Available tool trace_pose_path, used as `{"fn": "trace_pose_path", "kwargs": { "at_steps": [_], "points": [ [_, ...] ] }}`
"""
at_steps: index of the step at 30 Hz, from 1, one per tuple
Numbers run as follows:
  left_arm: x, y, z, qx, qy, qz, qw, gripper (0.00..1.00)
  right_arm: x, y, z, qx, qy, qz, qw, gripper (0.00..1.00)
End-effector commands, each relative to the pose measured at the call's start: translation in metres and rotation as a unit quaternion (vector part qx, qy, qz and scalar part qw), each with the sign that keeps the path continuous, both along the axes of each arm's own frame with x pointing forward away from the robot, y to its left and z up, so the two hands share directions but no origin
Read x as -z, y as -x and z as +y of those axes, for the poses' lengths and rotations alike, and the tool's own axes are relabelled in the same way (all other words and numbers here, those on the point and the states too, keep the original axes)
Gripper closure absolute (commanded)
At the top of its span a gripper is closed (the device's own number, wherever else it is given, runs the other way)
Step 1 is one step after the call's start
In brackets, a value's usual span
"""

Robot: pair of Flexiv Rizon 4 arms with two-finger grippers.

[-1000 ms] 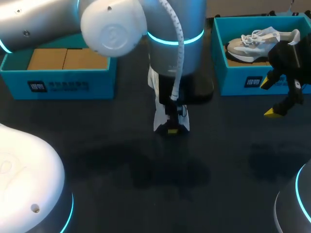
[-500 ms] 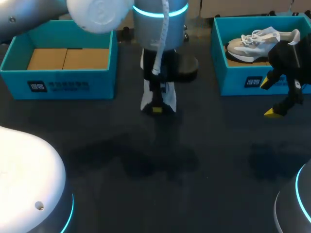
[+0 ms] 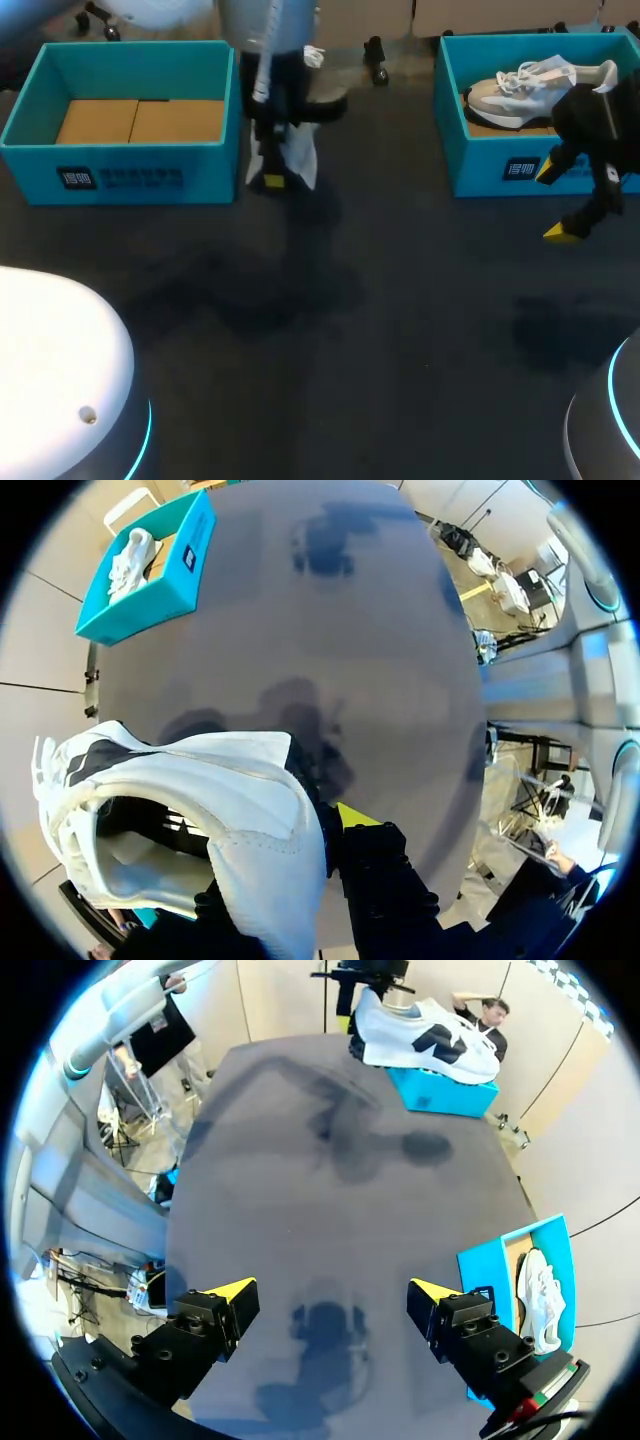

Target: Take the shoe out of the shoebox, open the shoe tongue, remove and reinsert the insole, then place the shoe into the shoebox

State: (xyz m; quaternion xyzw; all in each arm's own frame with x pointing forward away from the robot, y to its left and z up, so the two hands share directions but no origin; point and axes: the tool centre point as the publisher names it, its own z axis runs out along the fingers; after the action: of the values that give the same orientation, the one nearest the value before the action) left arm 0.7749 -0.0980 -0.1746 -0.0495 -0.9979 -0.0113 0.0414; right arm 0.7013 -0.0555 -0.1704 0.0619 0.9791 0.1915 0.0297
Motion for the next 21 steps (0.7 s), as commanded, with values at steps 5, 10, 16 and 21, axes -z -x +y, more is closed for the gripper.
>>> {"fn": "trace_pose_path", "kwargs": {
  "at_steps": [5, 10, 16, 21],
  "points": [
    [0.002, -0.031, 0.042, 0.0, 0.022, 0.011, 1.0, 1.0, 0.001, -0.002, 0.001, 0.0, 0.001, 0.001, 1.0, 0.0],
    [0.0, -0.05, 0.072, -0.003, 0.034, 0.016, 0.999, 1.0, 0.001, -0.002, 0.001, 0.0, 0.001, 0.001, 1.0, 0.0],
    [0.0, -0.065, 0.105, -0.003, 0.036, 0.011, 0.999, 1.0, 0.001, -0.002, 0.001, 0.0, 0.001, 0.001, 1.0, 0.0],
    [0.0, -0.081, 0.136, -0.006, 0.034, 0.005, 0.999, 1.0, 0.001, -0.002, 0.001, 0.0, 0.001, 0.001, 1.0, 0.0]
  ]
}}
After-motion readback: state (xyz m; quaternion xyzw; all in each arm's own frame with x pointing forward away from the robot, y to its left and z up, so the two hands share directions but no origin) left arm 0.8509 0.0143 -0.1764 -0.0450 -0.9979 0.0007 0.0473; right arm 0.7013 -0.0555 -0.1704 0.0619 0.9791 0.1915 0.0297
